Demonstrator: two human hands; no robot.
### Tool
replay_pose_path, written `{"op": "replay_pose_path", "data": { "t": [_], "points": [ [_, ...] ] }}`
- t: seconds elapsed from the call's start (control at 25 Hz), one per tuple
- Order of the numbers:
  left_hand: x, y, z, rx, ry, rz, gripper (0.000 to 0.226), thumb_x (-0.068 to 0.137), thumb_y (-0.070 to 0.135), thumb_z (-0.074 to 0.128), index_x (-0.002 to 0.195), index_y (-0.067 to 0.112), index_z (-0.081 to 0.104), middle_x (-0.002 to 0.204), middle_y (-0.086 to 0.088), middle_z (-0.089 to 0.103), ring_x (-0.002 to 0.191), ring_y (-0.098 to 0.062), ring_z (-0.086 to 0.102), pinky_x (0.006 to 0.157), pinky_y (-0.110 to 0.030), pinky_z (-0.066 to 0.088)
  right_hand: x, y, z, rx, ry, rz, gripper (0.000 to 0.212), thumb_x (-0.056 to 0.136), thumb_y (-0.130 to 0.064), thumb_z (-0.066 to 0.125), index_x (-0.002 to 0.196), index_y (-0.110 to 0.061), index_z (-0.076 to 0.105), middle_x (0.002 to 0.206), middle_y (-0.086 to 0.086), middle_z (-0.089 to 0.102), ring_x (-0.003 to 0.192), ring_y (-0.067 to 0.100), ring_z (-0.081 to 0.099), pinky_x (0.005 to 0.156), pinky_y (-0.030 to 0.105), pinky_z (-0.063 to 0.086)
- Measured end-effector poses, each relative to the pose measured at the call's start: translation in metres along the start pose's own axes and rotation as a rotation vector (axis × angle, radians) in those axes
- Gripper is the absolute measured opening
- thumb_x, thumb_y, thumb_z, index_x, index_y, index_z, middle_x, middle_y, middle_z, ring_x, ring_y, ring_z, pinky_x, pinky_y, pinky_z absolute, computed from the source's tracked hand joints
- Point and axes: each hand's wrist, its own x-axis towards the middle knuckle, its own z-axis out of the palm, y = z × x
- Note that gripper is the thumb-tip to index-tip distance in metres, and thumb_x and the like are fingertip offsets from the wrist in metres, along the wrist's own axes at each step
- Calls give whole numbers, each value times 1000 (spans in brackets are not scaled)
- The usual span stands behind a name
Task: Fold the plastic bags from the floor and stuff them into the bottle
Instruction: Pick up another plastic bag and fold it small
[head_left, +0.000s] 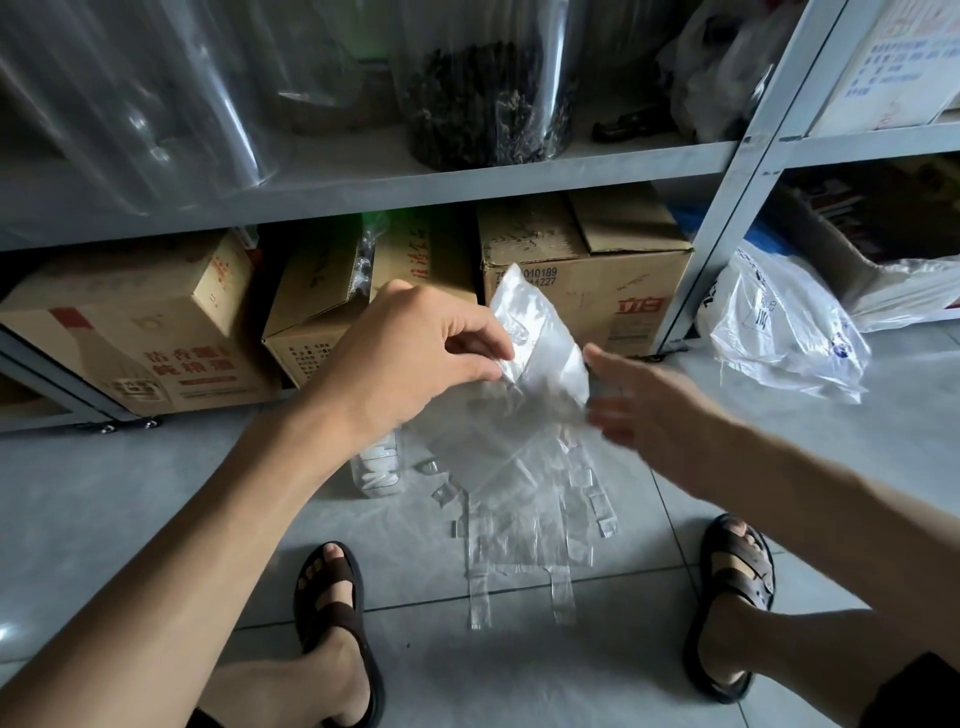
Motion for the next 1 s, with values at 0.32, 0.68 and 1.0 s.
{"op": "replay_pose_path", "data": {
  "t": [0.32, 0.68, 1.0],
  "points": [
    [-4, -5, -13, -8, 91, -100, 14, 75, 15, 86, 83, 26, 81, 70, 11, 74, 69, -4, 71, 78, -36, 60, -4, 19, 22, 384, -192, 84, 15, 86, -23, 65, 95, -10, 66, 82, 4, 64, 77, 14, 65, 96, 32, 44],
    [-4, -6, -17, -11, 91, -184, 11, 77, 20, 85, 84, 28, 80, 66, 14, 73, 71, -5, 71, 76, -30, 59, -12, 6, 31, -332, 240, -597, 31, 90, -26, 71, 119, -20, 64, 105, -5, 62, 92, 1, 60, 79, 15, 48],
    [1, 3, -5, -113, -9, -212, 21, 76, 11, 86, 87, 27, 79, 69, 9, 75, 71, -9, 74, 78, -25, 60, -18, -8, 59, -887, 475, -990, 29, 77, -48, 77, 98, -28, 75, 105, -8, 64, 95, 19, 54, 79, 35, 45]
  ]
}}
